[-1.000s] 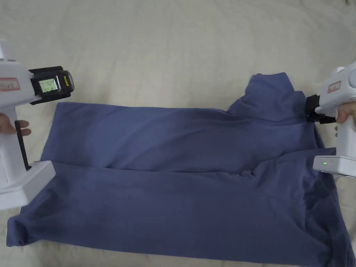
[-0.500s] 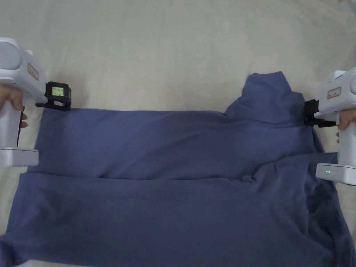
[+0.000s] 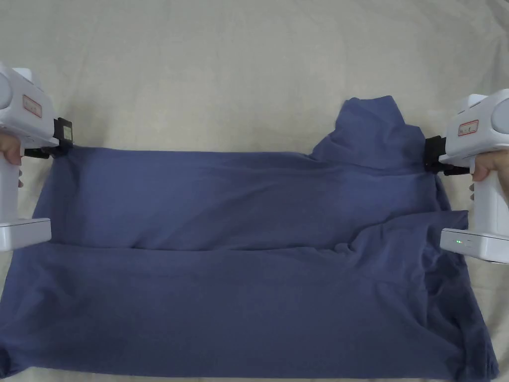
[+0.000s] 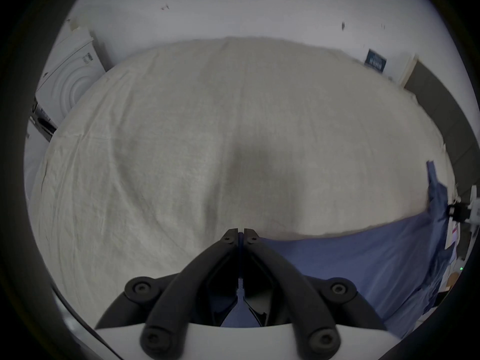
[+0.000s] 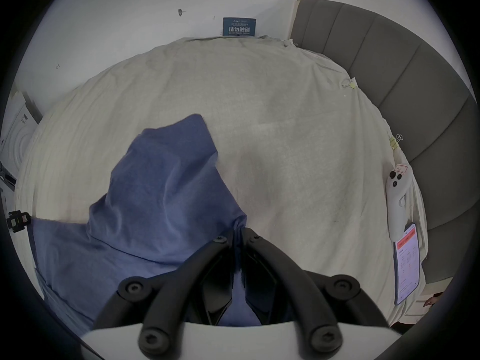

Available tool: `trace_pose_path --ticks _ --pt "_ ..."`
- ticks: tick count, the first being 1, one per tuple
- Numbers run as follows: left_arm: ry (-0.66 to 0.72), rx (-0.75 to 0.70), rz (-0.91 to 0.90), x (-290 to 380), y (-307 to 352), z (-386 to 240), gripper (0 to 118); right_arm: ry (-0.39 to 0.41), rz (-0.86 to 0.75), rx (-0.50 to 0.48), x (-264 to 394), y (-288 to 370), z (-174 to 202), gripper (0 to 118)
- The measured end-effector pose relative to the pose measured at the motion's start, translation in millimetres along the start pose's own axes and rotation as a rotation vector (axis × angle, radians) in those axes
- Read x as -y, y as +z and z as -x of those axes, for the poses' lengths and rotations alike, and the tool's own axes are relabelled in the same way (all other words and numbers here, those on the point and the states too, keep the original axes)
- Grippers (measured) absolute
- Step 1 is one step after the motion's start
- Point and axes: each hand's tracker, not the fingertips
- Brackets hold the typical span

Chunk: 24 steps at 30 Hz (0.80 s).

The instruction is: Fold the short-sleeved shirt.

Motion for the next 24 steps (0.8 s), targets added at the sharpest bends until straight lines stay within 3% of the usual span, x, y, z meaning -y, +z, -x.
trace_pose_path --ticks 6,13,18,24 --pt "0.092 0.067 -0.171 22 55 17 0 -0.069 -0.101 -0.067 8 45 -12 4" --pt "0.156 0.109 -0.242 57 109 44 0 -0.026 -0.178 -0.061 43 110 -25 4" --pt "0.167 0.131 -0.271 95 145 50 0 -0.065 -0.236 -0.101 80 153 -40 4" --pt "0.149 0.137 -0.287 143 166 59 0 -0.04 -0.259 -0.112 133 185 -55 4"
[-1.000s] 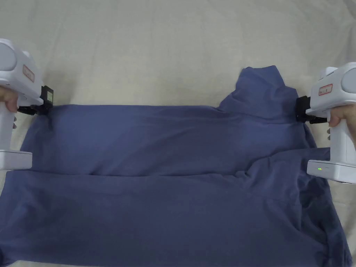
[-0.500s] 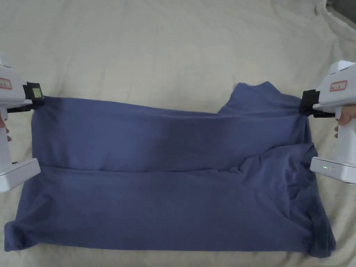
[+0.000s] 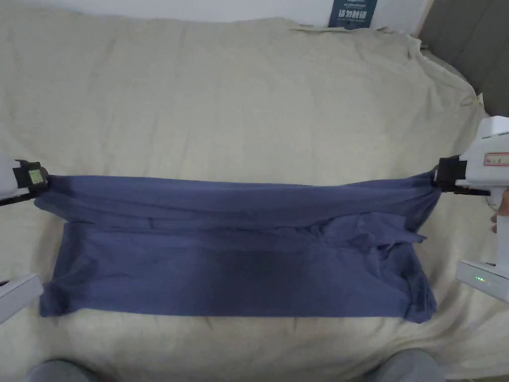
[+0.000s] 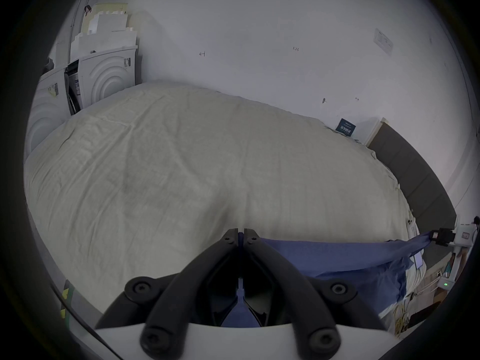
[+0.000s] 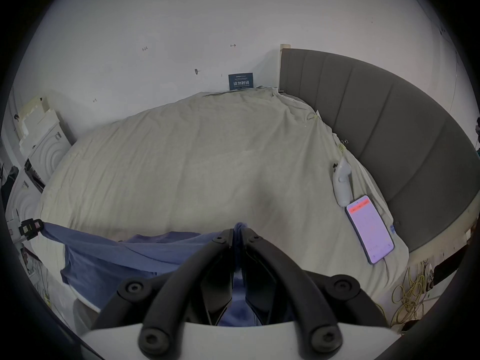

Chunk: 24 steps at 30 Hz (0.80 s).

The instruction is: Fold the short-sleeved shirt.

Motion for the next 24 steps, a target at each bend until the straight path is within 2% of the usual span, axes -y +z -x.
trace_pose_path --ticks 7,15,19,24 --pt "-0.06 -0.029 0.044 55 21 5 0 -0.007 0.047 0.001 65 14 -16 4" --pt "-0.076 -0.089 0.164 111 10 12 0 -0.064 0.184 0.027 128 -10 -31 4" --pt "-0.016 -0.095 0.203 127 3 24 0 -0.094 0.224 0.038 146 -18 -32 4" --pt "-0.019 -0.103 0.209 132 1 24 3 -0.049 0.245 0.063 152 -25 -25 4"
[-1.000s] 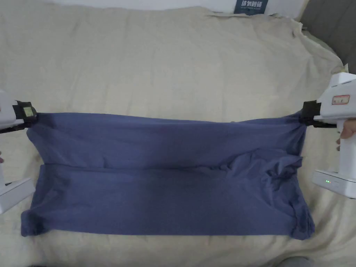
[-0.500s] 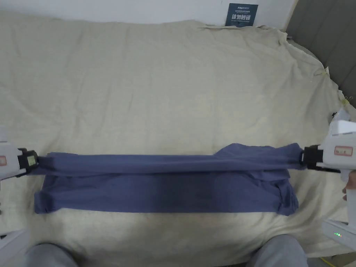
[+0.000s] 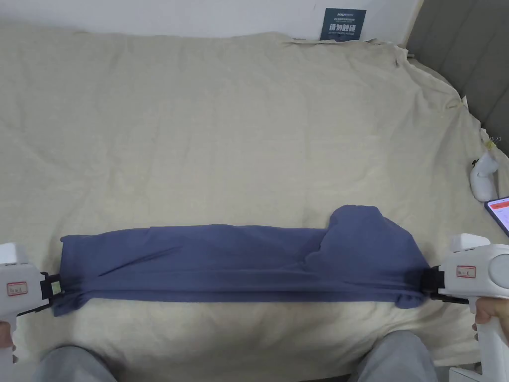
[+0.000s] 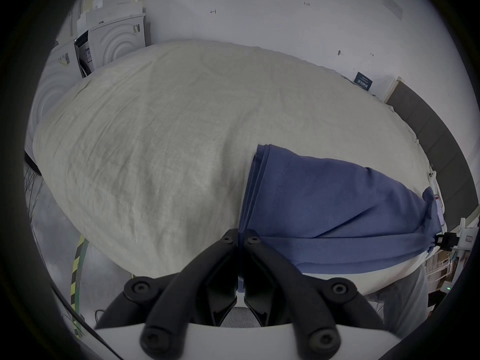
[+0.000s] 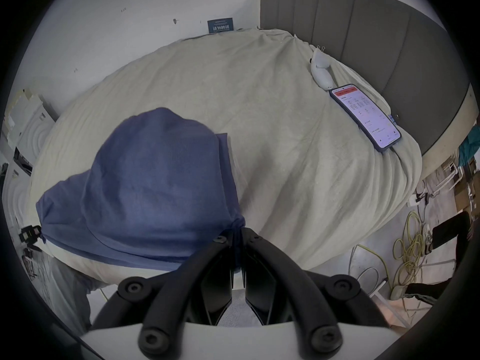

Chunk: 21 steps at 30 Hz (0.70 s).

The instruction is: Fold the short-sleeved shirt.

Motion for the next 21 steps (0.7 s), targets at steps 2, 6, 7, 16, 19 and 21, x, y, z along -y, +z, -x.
trace_pose_path --ticks 2,6,7,16,19,21 --pt "0.0 -0.027 -0.003 -5 2 0 28 0.027 -0.006 0.002 0 2 3 5" --pt "-0.007 -0.145 -0.041 -16 13 16 107 0.057 -0.025 0.012 -5 17 0 75" --pt "0.012 -0.149 -0.079 -20 21 19 108 0.064 -0.051 0.031 -8 24 -1 96" --pt "0.097 -0.034 -0.492 -53 81 -16 114 0.074 -0.547 0.05 -37 103 25 106" --pt "0.034 0.002 -0.602 -56 90 -43 116 0.094 -0.688 0.014 -38 114 45 106" --pt "-0.029 -0.014 -0.662 -55 92 -62 116 0.107 -0.725 0.003 -38 116 58 106"
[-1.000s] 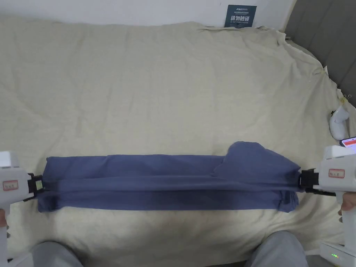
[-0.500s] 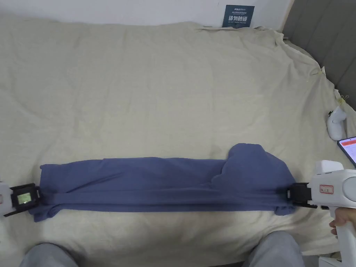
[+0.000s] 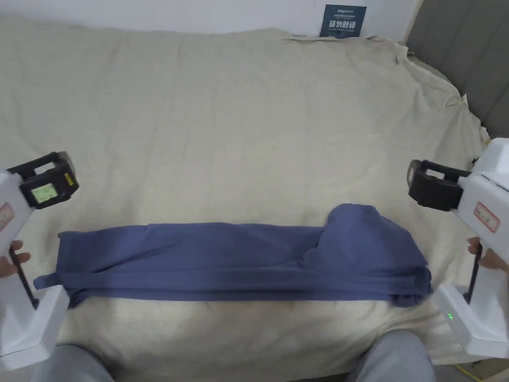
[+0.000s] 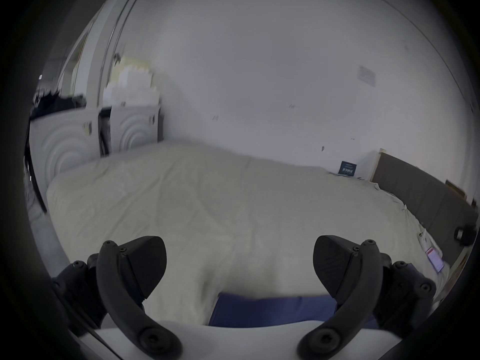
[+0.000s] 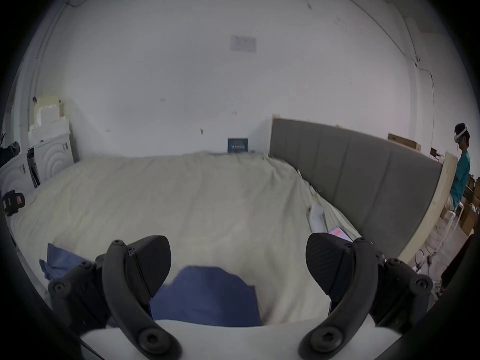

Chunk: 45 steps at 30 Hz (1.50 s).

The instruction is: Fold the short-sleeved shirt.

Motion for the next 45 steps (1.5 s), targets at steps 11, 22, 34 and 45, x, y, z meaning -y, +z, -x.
trace_pose_path --ticks 11,22,34,45 --pt "-0.149 0.098 -0.049 22 4 -53 31 -0.043 -0.04 -0.131 10 -5 47 40" --pt "-0.177 0.107 -0.063 28 8 -58 0 -0.062 -0.035 -0.107 19 -4 50 0" --pt "-0.173 0.119 -0.041 27 5 -61 0 -0.079 -0.013 -0.123 23 -5 52 0" --pt "-0.147 0.15 -0.001 26 0 -55 0 -0.064 0.001 -0.131 24 -7 55 0"
